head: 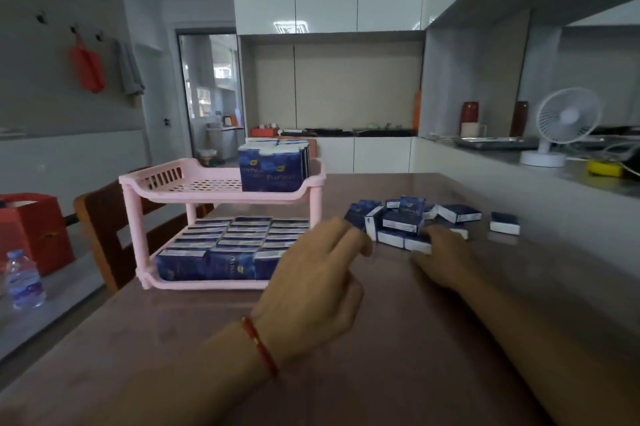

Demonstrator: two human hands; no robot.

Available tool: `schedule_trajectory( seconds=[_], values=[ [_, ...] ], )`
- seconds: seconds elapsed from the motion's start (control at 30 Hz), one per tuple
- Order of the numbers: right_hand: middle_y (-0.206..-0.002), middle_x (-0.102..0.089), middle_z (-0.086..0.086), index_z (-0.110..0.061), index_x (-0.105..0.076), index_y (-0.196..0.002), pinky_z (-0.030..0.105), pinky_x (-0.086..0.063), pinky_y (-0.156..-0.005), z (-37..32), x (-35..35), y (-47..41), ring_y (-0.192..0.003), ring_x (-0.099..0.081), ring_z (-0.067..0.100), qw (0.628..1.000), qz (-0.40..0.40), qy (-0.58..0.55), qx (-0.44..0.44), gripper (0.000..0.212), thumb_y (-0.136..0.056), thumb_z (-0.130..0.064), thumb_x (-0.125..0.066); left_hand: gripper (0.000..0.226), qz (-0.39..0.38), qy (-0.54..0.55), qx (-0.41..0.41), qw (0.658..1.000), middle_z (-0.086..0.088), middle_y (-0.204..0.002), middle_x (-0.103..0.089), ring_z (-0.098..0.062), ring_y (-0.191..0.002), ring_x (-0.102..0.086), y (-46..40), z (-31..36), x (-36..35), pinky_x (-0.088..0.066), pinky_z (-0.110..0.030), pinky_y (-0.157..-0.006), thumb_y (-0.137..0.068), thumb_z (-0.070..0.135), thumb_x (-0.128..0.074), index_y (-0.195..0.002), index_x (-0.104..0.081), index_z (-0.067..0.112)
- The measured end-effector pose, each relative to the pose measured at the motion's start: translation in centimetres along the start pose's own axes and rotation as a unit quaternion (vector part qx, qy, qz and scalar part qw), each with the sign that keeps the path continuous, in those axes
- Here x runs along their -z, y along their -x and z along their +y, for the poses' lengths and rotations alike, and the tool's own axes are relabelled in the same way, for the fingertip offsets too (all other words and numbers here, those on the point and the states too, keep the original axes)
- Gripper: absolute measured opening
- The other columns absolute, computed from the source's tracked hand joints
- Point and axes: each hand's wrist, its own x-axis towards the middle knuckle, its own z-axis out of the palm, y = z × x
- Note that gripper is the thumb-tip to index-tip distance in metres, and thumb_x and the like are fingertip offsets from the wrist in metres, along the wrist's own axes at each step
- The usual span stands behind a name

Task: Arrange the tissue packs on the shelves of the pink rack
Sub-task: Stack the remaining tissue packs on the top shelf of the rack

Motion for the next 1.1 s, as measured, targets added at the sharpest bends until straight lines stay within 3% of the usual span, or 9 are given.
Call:
schedule_trajectory(
  seconds=[0.17,0.27,0.43,0.67,0.77,0.87,0.97,1.03,1.1],
  values=[
    [-0.116,-0.067,0.003,-0.020,-0.067,-0.114,0.034,-0.050,-0.091,0.6,1.5,-0.6,-0.107,-0.063,0.023,0.999,-0.022,-0.023,0.042,0.036,-0.080,-0.024,-0.080,0.044,-0.125,0.083,0.027,0.988,0.009,-0.115,-0.052,-0.008,-0.100,-0.052,0.4,-0.2,-4.2,-0.051,-0.031,-0.083,-0.077,0.012,-0.058,-0.118,-0.054,0.026],
    [-0.101,-0.071,-0.005,-0.022,-0.073,-0.105,0.030,-0.050,-0.078,0.6,4.4,-0.2,-0.089,-0.065,0.014,0.995,-0.058,-0.014,0.075,0.018,-0.088,-0.029,-0.073,0.043,-0.131,0.150,0.071,0.977,0.013,-0.106,-0.055,-0.003,-0.089,-0.054,1.1,-1.2,-4.7,-0.045,-0.017,-0.073,-0.075,0.009,-0.059,-0.113,-0.057,0.028],
    [-0.090,-0.073,0.022,-0.002,-0.073,-0.096,0.034,-0.055,-0.064,-0.1,7.6,1.6,-0.066,-0.066,0.019,0.940,-0.129,-0.310,0.068,0.027,-0.102,-0.020,-0.054,0.038,-0.099,0.215,0.161,0.958,0.010,-0.102,-0.062,-0.008,-0.084,-0.061,1.1,-2.0,-5.2,-0.051,-0.020,-0.075,-0.083,0.013,-0.066,-0.118,-0.059,0.027],
    [-0.098,-0.075,0.017,-0.002,-0.073,-0.104,0.031,-0.059,-0.070,-3.9,6.7,3.9,-0.080,-0.069,0.028,0.891,-0.251,-0.354,0.132,0.024,-0.097,-0.020,-0.058,0.047,-0.103,0.271,0.219,0.932,0.010,-0.109,-0.068,-0.002,-0.087,-0.066,1.1,-2.0,-5.6,-0.056,-0.028,-0.081,-0.086,0.038,-0.072,-0.129,-0.055,0.028],
    [-0.096,-0.076,0.007,-0.012,-0.074,-0.100,0.035,-0.059,-0.073,-3.5,4.3,3.0,-0.086,-0.072,0.024,0.936,-0.127,-0.304,0.126,0.019,-0.098,-0.024,-0.060,0.037,-0.089,0.292,0.250,0.919,0.008,-0.108,-0.074,-0.003,-0.096,-0.069,1.3,-2.5,-5.7,-0.057,-0.037,-0.088,-0.083,0.033,-0.071,-0.118,-0.060,0.029],
    [-0.127,-0.066,0.005,-0.019,-0.063,-0.127,0.041,-0.050,-0.098,-0.3,1.4,0.3,-0.116,-0.061,0.023,0.989,0.071,-0.062,0.112,0.033,-0.093,-0.019,-0.062,0.033,-0.089,0.294,0.273,0.912,0.009,-0.104,-0.075,-0.004,-0.095,-0.070,1.4,-2.6,-5.8,-0.057,-0.038,-0.088,-0.080,0.036,-0.069,-0.111,-0.060,0.031],
    [-0.160,-0.032,0.007,-0.026,-0.032,-0.153,0.050,-0.033,-0.115,1.7,-0.7,-1.5,-0.145,-0.032,0.031,0.993,0.023,0.017,0.113,0.070,-0.091,-0.027,-0.064,0.031,-0.093,0.280,0.271,0.916,0.010,-0.103,-0.074,-0.003,-0.094,-0.068,1.3,-2.5,-5.8,-0.056,-0.035,-0.088,-0.084,0.032,-0.071,-0.112,-0.058,0.031],
    [-0.165,-0.021,0.004,-0.033,-0.025,-0.156,0.054,-0.030,-0.116,2.0,-1.5,-2.2,-0.148,-0.027,0.032,0.994,-0.015,0.011,0.110,0.072,-0.094,-0.036,-0.062,0.032,-0.094,0.281,0.272,0.915,0.010,-0.105,-0.073,-0.003,-0.095,-0.068,1.3,-2.5,-5.8,-0.056,-0.035,-0.089,-0.084,0.032,-0.071,-0.113,-0.058,0.031],
    [-0.162,-0.029,0.005,-0.029,-0.034,-0.153,0.050,-0.032,-0.116,2.0,-1.6,-2.2,-0.145,-0.033,0.030,0.992,-0.015,0.002,0.125,0.065,-0.095,-0.034,-0.063,0.036,-0.094,0.287,0.275,0.913,0.010,-0.104,-0.074,-0.004,-0.096,-0.068,1.3,-2.5,-5.8,-0.056,-0.037,-0.089,-0.079,0.039,-0.068,-0.113,-0.058,0.031]
  ],
)
